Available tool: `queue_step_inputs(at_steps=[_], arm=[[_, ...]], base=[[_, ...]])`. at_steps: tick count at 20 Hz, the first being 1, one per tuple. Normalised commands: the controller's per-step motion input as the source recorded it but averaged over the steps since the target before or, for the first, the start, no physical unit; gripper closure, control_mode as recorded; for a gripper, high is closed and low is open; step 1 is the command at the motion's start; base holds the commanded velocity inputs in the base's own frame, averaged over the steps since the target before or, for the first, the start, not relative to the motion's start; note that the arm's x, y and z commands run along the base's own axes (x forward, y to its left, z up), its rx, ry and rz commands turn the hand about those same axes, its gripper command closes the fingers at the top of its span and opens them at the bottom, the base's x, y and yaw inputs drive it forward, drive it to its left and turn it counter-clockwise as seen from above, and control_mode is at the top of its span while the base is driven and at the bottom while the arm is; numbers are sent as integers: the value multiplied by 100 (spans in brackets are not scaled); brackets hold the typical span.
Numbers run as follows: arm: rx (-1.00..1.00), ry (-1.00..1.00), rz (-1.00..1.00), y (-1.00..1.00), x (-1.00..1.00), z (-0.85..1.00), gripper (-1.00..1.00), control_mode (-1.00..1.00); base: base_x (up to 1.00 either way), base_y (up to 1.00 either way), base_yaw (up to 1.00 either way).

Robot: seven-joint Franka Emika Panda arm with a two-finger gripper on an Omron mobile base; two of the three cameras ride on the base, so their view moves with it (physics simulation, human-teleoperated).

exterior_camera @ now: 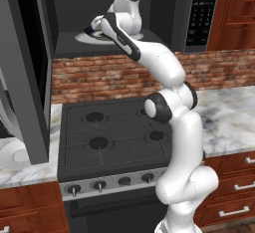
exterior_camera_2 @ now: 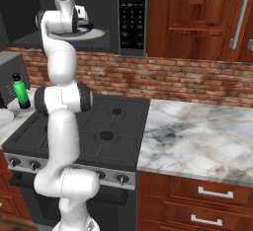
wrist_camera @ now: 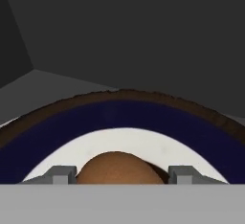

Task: Pick the egg from the microwave and place it on plate located on the counter.

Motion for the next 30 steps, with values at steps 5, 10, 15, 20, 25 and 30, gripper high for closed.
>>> queue_step_inputs(at_steps=[5, 10, 15, 20, 25, 30], arm=[[0, 0, 0, 0, 0, 0, 100, -100], [0, -1, 0, -3, -3, 0, 100, -100], [3, -14, 0, -5, -6, -4, 100, -100], [5, -18, -3, -15, -47, -1, 100, -100], [2, -13, -7, -16, -72, -7, 100, -100], [5, -21, -1, -4, -28, -49, 100, -100]], base=[[0, 0, 0], [0, 0, 0], [0, 0, 0], [0, 0, 0], [0, 0, 0], [0, 0, 0]])
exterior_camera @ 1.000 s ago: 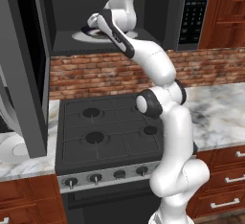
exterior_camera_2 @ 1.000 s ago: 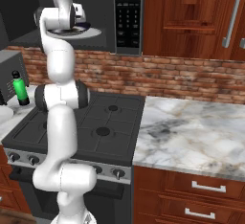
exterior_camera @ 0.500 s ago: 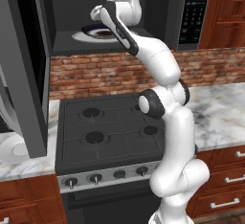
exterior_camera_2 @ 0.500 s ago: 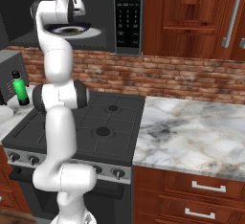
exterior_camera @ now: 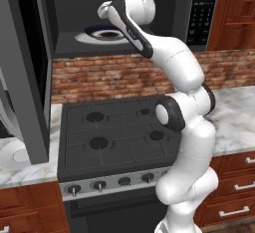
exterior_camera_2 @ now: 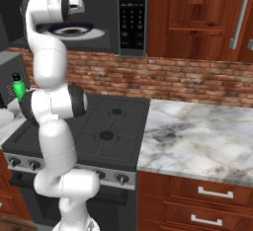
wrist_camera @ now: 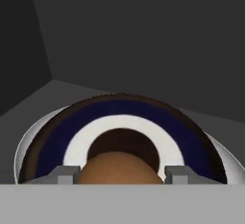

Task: Pick the egg from the microwave and place it on plate located on the counter.

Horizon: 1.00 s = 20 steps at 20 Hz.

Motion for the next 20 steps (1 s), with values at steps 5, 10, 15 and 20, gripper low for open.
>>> queue_step_inputs(at_steps=[5, 10, 15, 20], arm=[[12, -28, 0, -13, -33, -25, 100, -100], [14, -9, -3, -34, -81, 17, 100, -100], [5, 4, -10, -22, -100, 5, 100, -100], [1, 12, -8, -14, -100, -6, 100, -100]], base=[[0, 0, 0], [0, 0, 0], [0, 0, 0], [0, 0, 0]])
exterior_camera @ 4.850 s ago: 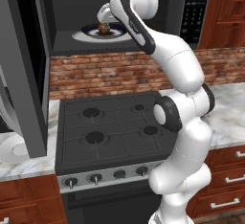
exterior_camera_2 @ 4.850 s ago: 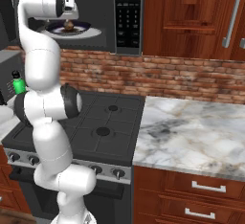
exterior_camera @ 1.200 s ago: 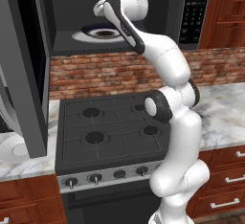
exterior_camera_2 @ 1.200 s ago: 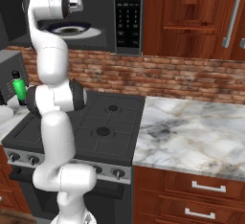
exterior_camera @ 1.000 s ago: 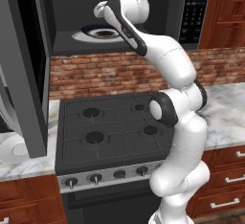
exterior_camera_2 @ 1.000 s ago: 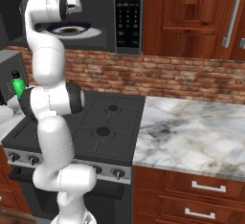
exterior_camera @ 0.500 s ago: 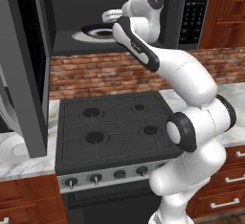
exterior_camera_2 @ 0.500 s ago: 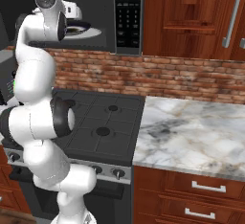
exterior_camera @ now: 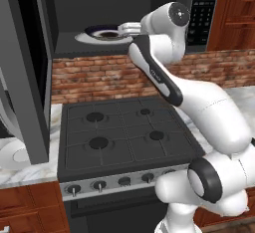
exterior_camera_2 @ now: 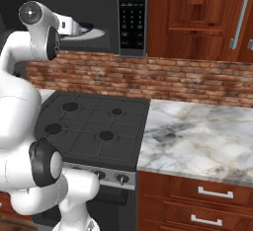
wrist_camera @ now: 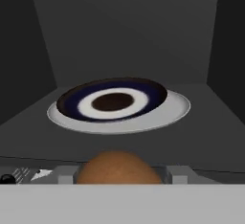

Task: Pick the egg from the microwave and place it on plate located on the counter.

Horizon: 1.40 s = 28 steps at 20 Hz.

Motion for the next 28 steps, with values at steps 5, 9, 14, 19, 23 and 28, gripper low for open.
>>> queue_step_inputs(at_steps=[5, 9, 14, 19, 23, 28], arm=[[0, 12, 0, 0, -97, -13, 100, -100], [0, 9, 11, 31, -53, -32, 100, -100], [0, 5, 28, 60, -5, -67, 100, -100], [-1, 0, 28, 48, -8, -92, 100, -100], [-5, 0, 17, 55, -12, -99, 100, -100], [-6, 0, 12, 70, 0, -98, 100, -100]], base=[[0, 0, 0], [0, 0, 0], [0, 0, 0], [0, 0, 0], [0, 0, 0], [0, 0, 0]])
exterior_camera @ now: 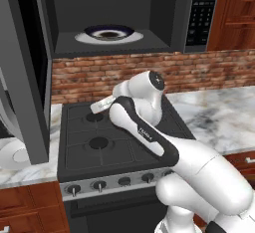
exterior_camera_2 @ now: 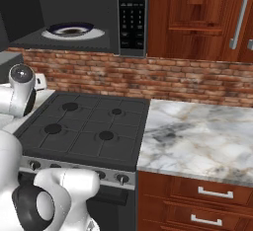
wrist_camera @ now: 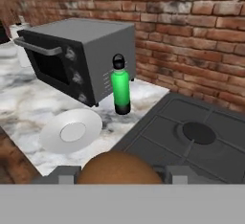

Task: Pick the egg from the microwave and place it on plate located on the counter.

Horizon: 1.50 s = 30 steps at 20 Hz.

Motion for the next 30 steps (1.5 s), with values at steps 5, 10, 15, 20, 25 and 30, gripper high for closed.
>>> queue_step_inputs(at_steps=[5, 10, 15, 20, 25, 30], arm=[[-5, 4, 5, 57, 4, -64, 100, -100], [-5, 5, 4, 62, 11, -44, 100, -100], [-2, 5, 2, 51, 9, -19, 100, -100], [0, 0, 0, 36, 4, -12, 100, -100], [0, 0, 1, 38, 5, -12, 100, -100], [-1, 9, 0, 41, 0, -16, 100, -100]], base=[[0, 0, 0], [0, 0, 0], [0, 0, 0], [0, 0, 0], [0, 0, 0], [0, 0, 0]])
